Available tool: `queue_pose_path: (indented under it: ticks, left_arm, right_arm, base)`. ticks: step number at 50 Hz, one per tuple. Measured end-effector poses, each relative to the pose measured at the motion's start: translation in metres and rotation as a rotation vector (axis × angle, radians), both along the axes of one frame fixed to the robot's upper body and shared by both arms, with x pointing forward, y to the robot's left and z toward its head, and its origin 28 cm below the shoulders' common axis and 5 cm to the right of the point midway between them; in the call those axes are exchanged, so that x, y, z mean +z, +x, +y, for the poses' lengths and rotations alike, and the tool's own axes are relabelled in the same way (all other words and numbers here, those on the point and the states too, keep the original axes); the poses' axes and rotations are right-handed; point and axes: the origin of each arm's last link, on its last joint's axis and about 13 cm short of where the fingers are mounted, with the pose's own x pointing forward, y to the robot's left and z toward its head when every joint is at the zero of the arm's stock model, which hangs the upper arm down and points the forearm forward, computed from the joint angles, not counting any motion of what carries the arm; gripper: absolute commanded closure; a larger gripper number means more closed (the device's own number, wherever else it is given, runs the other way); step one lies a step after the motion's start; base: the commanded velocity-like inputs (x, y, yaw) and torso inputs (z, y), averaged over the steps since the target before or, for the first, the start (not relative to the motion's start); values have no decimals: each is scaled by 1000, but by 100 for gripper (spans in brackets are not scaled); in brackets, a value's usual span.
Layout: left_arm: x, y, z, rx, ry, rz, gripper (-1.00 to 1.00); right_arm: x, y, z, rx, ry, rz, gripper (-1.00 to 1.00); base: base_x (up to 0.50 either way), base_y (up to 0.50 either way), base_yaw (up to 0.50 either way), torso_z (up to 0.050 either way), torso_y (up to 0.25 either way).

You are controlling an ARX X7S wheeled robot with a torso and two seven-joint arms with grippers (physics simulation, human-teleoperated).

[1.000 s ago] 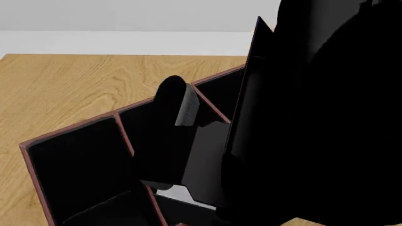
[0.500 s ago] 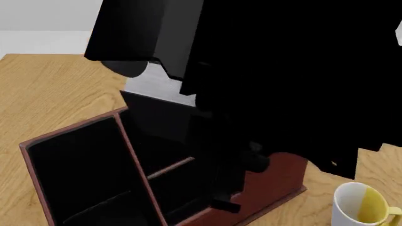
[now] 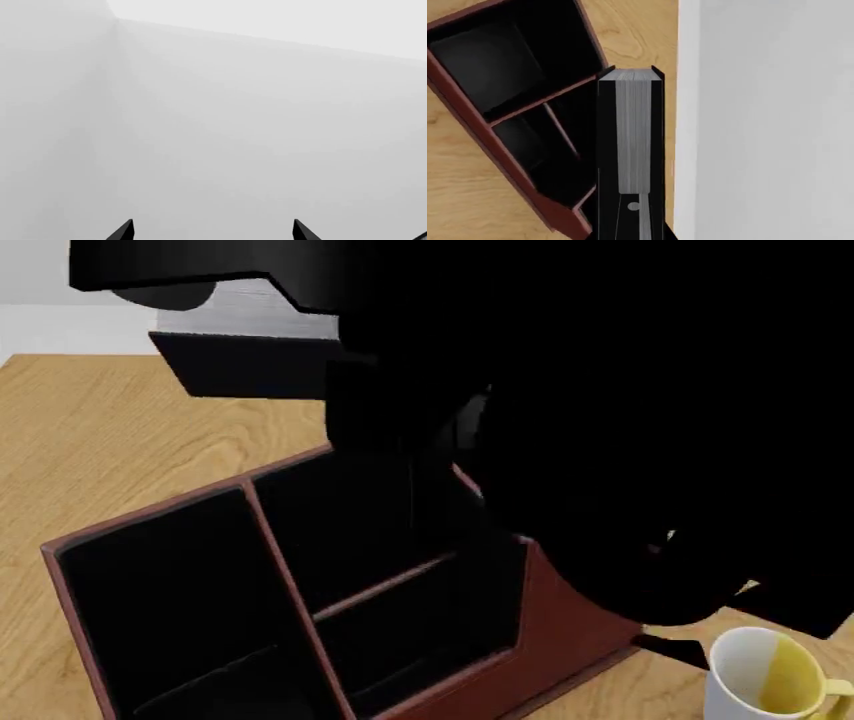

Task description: Pick up the book and place it in the front compartment of the caddy.

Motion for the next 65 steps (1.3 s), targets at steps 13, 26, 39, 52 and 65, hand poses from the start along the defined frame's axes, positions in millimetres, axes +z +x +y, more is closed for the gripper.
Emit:
queue_pose_path:
  ticks: [13, 26, 39, 52, 65]
  left_arm:
    - [0, 1, 0, -2, 1, 1, -100]
    - [-1, 1, 0, 0, -1, 4, -100]
    - [-1, 2, 1, 3, -2, 4, -100]
    - [-1, 2, 1, 8, -2, 4, -100]
    - [-2, 2, 1, 13, 1, 8, -100]
  right_arm:
    - [-5, 14, -2, 208, -21, -113, 100]
    - [-12, 30, -2, 363, -30, -127, 100]
    - [-28, 50, -5, 392, -91, -112, 100]
    - [-43, 66, -12, 390, -148, -103, 100]
    - [-61, 80, -18, 385, -171, -79, 100]
  base:
    - [0, 0, 0, 0, 2]
    - [0, 0, 0, 0, 1]
    - [0, 0, 0, 0, 1]
    - [0, 0, 0, 1, 2]
    - [0, 0, 0, 0, 1]
